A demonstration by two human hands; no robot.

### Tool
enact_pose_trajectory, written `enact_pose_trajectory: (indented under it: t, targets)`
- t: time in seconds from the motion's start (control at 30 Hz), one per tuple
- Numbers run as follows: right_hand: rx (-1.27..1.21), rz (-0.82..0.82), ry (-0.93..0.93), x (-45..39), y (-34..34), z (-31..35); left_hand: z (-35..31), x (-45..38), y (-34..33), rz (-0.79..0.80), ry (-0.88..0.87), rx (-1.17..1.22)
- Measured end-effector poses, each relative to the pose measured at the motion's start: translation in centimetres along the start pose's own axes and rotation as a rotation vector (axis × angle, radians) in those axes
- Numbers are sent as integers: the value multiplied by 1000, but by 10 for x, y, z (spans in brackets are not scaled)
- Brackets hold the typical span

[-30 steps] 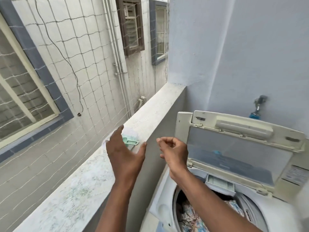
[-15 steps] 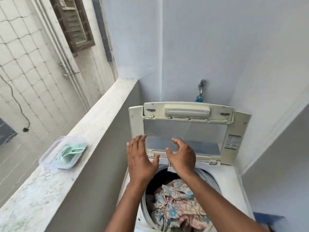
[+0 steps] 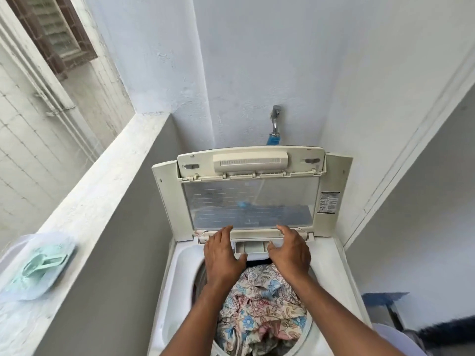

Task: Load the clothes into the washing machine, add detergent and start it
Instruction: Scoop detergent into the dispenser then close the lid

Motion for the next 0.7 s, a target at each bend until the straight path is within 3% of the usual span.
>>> enact_pose_trajectory:
  t: [0.47,0.7]
  targets:
    - [-109,154,-52,-23,-90,-50,43,-17,-56,-25,338,115]
    - [-127,168,-94,-20,-113,-65,57,-18,-68,-20,360,153]
Point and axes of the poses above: each hand's wrist, its own x-axis away from the middle knuckle, its own y-axis out of the back of the hand, z = x × y, the point moved 3 cm from there along -x, towards the middle knuckle, and after that the axes turned 11 degrees about x, right-handed, at the moved point
